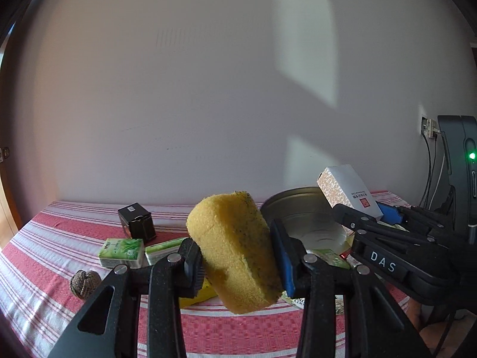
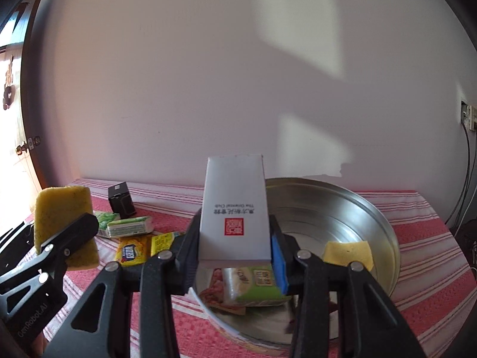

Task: Organize objects
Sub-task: 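Carry the sponge and white box over the tin and open both grippers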

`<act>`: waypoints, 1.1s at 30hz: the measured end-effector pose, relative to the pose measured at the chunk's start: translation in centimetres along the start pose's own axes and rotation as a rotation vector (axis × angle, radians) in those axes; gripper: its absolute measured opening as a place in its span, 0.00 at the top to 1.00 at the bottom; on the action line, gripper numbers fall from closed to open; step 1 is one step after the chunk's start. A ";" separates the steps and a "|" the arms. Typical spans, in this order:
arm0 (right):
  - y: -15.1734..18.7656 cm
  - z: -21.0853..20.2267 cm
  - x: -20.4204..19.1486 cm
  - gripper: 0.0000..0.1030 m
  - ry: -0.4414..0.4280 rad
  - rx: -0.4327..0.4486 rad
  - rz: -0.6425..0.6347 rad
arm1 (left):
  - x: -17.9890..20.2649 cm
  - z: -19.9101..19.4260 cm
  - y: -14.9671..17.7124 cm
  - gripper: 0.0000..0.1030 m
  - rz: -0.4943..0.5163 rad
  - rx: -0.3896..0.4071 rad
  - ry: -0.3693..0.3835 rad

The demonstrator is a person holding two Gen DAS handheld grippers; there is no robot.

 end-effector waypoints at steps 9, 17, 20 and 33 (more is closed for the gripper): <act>-1.3 0.4 5.3 0.60 0.120 0.018 0.011 | 4.8 2.6 -1.9 0.59 0.037 0.016 0.070; -2.4 1.5 8.7 0.60 0.207 0.018 0.046 | 7.8 5.6 -2.7 0.59 0.043 -0.011 0.108; -2.6 1.8 9.3 0.60 0.215 0.013 0.061 | 8.4 6.9 -2.8 0.59 0.045 -0.025 0.111; -3.2 2.5 10.9 0.38 0.219 0.011 0.107 | 7.7 7.3 -2.7 0.14 0.065 -0.018 0.046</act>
Point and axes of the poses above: each gripper's, at about its wrist camera, not at the fingertips, and z roughly the way its jaws point, x to its right, y to its underside, the point moved 8 cm from there along z, roughly the way its jaws point, and after that the axes turned 15 degrees about z, right-handed, at the moved point
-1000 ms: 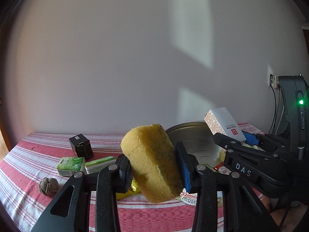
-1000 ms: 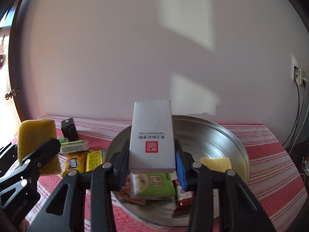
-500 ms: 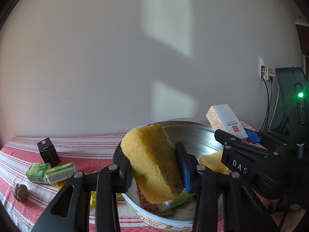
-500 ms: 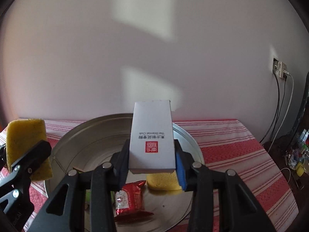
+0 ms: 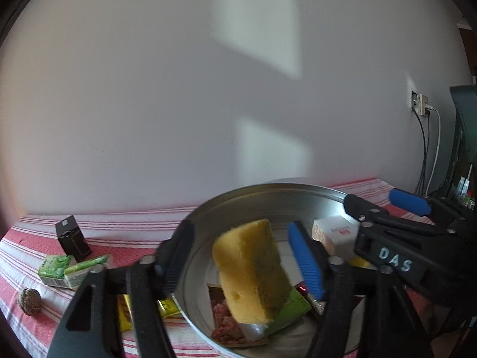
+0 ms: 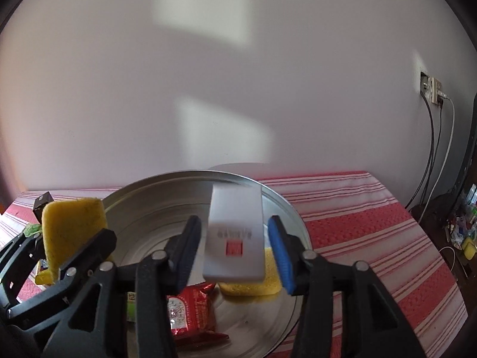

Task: Organize objects
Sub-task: 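Carry the sponge and white box over the tin and open both grippers, then withdraw both tools from the tin back toward the remaining items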

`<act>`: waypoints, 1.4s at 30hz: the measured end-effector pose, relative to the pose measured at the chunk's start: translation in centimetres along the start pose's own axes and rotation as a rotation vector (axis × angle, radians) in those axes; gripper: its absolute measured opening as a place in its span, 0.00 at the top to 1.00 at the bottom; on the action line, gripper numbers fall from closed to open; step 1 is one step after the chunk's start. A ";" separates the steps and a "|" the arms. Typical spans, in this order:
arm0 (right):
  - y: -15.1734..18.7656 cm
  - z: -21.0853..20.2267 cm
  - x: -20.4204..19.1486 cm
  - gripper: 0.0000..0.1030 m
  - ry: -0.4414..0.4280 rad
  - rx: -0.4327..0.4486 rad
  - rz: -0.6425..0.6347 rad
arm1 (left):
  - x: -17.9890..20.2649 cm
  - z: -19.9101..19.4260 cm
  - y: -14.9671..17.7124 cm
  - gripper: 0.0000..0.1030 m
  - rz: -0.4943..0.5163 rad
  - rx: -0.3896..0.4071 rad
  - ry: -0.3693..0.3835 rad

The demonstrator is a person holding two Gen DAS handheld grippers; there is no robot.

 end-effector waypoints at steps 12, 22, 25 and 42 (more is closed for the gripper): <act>-3.2 -1.9 4.7 0.05 -0.002 0.155 0.232 | -4.9 -2.9 2.1 0.02 -0.073 0.009 -0.137; -2.0 -2.4 2.5 0.02 -0.017 0.176 0.193 | -5.4 -4.3 3.3 0.02 -0.075 -0.019 -0.213; -1.7 -2.5 2.0 0.01 -0.019 0.183 0.183 | -5.5 -4.2 3.5 0.02 -0.071 -0.026 -0.222; -0.8 -3.4 0.6 0.00 -0.030 0.294 0.130 | -5.5 -3.5 4.0 0.02 -0.033 -0.041 -0.240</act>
Point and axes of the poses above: each gripper's, at about its wrist camera, not at the fingertips, and z roughly the way its jaws point, x to its right, y to its underside, the point moved 8 cm from there along z, roughly the way its jaws point, and after that the axes turned 15 degrees about z, right-handed, at the moved point
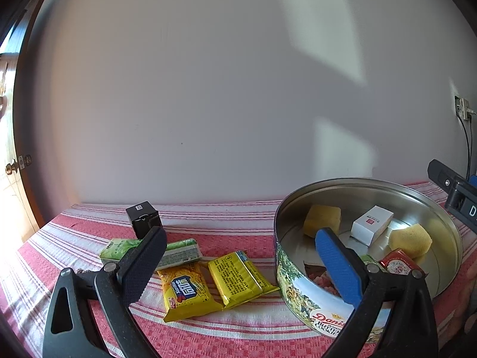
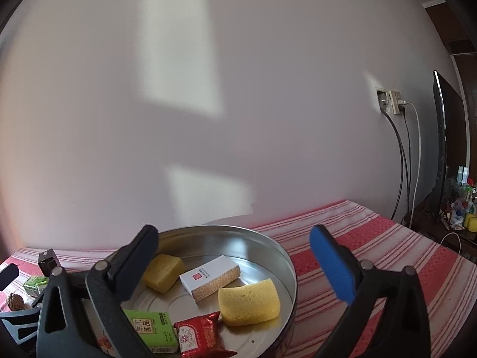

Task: Organize objects
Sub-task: 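Withdraw both tools from the tin back toward the remaining items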

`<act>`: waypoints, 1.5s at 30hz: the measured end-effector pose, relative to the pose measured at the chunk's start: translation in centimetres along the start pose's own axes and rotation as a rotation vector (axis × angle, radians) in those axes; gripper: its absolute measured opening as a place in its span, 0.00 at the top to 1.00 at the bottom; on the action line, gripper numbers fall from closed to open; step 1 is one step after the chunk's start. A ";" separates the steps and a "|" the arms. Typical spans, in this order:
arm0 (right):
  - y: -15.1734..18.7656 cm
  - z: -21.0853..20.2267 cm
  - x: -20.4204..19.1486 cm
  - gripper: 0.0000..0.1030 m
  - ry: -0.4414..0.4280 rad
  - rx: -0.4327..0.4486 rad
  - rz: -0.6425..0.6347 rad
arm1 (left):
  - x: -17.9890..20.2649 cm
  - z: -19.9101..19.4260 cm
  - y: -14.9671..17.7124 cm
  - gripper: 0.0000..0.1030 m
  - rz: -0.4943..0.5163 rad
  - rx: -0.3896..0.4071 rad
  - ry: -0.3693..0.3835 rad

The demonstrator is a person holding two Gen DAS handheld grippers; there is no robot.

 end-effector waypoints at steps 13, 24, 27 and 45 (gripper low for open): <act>1.5 -0.3 -0.9 0.00 0.019 -0.026 -0.029 | -1.9 -0.2 1.1 0.02 0.000 -0.016 0.016; 3.5 -2.9 -2.9 0.00 -0.001 -0.072 0.018 | -5.8 -0.3 3.0 0.02 -0.010 -0.051 -0.013; 4.3 -3.6 -4.1 0.00 -0.014 -0.085 0.014 | -6.8 -0.2 3.5 0.02 -0.016 -0.067 -0.025; 9.5 -5.1 -12.3 0.00 -0.089 -0.191 -0.061 | -12.5 0.6 6.4 0.02 -0.030 -0.137 -0.046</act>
Point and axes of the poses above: each gripper's, at about its wrist camera, not at the fingertips, and z roughly the way its jaws point, x to its right, y to its underside, the point moved 8 cm from there along z, roughly the way its jaws point, and after that the axes turned 15 degrees about z, right-handed, at the moved point
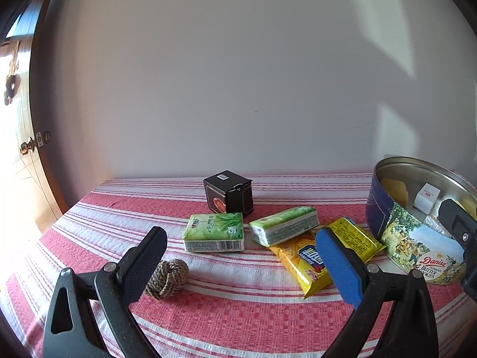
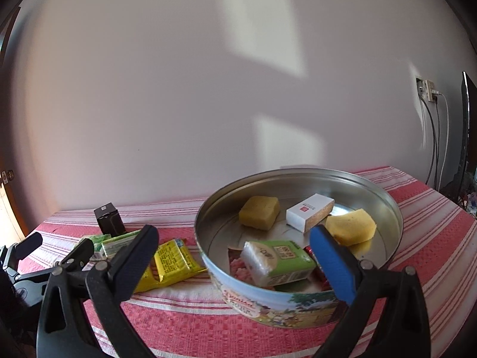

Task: Organize objects
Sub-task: 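Withdraw both tools from the tin back toward the remaining items, then grasp the rope knot ball with the left gripper while the right grasps the yellow snack pack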

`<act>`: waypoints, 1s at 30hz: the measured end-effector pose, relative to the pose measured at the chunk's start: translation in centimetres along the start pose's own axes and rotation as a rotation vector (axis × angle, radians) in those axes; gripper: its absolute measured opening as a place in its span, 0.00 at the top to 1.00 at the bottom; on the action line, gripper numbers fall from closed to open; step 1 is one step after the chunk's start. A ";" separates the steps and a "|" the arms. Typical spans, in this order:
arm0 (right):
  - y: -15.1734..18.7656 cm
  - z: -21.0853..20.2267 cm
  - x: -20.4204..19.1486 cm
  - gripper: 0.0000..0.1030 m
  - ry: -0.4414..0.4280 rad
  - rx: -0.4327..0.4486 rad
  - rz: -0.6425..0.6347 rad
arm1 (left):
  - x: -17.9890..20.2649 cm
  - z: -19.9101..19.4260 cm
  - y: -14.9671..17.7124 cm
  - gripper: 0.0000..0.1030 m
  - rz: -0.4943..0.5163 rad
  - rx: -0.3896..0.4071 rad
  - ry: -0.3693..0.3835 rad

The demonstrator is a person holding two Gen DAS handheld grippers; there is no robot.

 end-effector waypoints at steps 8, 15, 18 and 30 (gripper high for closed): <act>3.0 1.2 -3.5 0.14 -0.042 -0.143 -0.084 | -3.5 2.7 2.7 0.02 -0.028 -0.166 0.000; 6.5 2.9 -5.9 0.20 -0.106 -0.341 -0.076 | -6.3 6.1 6.0 0.02 -0.118 -0.356 0.030; 7.8 3.9 -7.4 0.21 -0.138 -0.411 -0.081 | -6.7 7.4 7.0 0.02 -0.134 -0.421 0.034; 11.1 9.8 -10.6 0.29 -0.068 -0.599 -0.153 | -6.4 8.3 7.8 0.24 -0.137 -0.462 0.082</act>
Point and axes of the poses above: each gripper's, at about its wrist camera, not at the fingertips, and z roughly the way its jaws point, x to its right, y to its underside, the point moved 8 cm from there along z, roughly the way its jaws point, and after that the axes turned 15 degrees about z, right-handed, at the moved point
